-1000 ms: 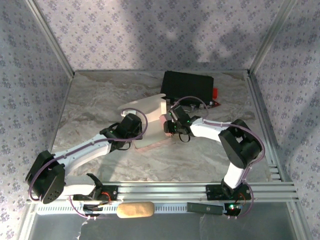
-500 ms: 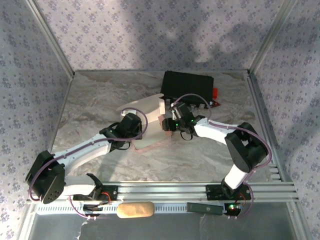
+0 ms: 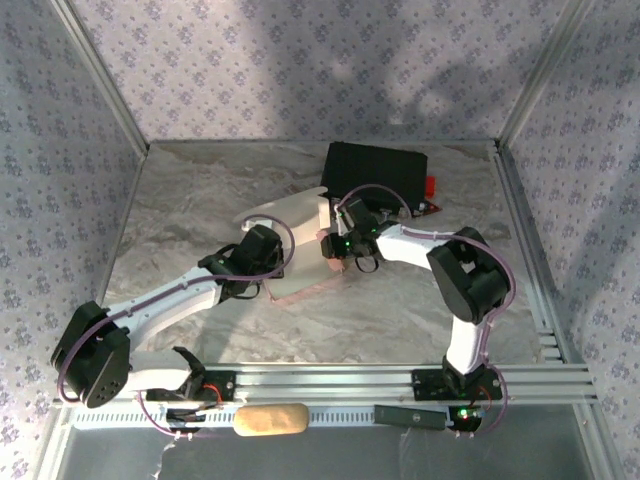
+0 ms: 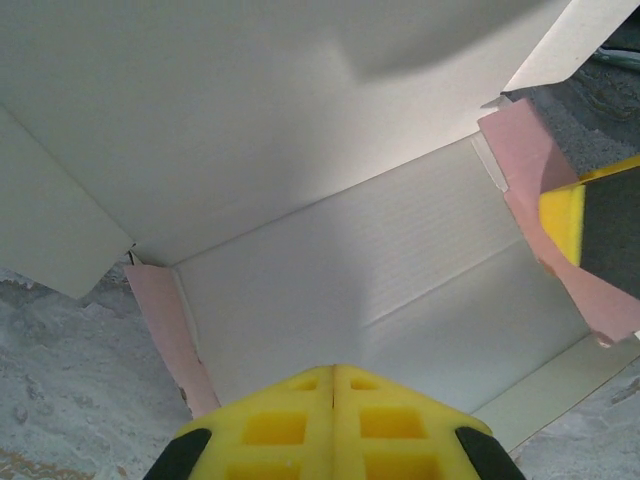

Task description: Fold the paper box

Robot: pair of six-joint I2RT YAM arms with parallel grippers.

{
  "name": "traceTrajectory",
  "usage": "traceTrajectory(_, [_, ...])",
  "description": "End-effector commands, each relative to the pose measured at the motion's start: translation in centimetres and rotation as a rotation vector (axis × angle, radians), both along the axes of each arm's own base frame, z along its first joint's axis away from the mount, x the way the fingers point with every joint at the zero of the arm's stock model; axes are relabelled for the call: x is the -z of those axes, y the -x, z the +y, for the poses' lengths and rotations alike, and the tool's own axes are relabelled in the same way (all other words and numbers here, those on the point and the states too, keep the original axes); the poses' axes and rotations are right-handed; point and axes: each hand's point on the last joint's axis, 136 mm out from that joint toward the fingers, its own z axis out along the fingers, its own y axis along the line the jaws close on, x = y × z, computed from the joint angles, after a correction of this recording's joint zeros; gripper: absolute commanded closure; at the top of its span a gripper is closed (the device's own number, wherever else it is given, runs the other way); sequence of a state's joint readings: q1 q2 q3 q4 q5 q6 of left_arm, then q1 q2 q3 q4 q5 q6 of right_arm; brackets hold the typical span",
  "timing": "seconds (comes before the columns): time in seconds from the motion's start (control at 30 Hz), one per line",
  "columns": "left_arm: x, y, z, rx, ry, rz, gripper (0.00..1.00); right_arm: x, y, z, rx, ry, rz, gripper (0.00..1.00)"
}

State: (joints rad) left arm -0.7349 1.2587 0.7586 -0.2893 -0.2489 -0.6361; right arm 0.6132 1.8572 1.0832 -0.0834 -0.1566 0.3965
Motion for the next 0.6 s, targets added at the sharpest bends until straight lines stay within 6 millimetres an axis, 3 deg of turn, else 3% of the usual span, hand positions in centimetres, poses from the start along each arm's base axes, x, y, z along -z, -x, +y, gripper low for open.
traceTrajectory(0.0, [-1.3, -0.6, -0.5, 0.018, 0.008, -0.017, 1.0, 2.7, 0.2, -1.3, 0.016, 0.12, 0.043, 0.61])
traceTrajectory(0.13, [-1.4, -0.6, -0.7, 0.021, 0.011, -0.018, 1.0, 3.5, 0.4, -2.3, 0.041, 0.228, 0.023, 0.71])
traceTrajectory(0.3, [-1.3, -0.7, -0.7, 0.023, 0.011, -0.016, 1.0, 2.6, 0.7, -2.7, 0.059, 0.369, -0.039, 0.81])
traceTrajectory(0.57, [-1.2, -0.7, -0.7, 0.022, 0.011, -0.015, 1.0, 1.9, 1.4, -2.6, 0.039, 0.506, -0.082, 0.86])
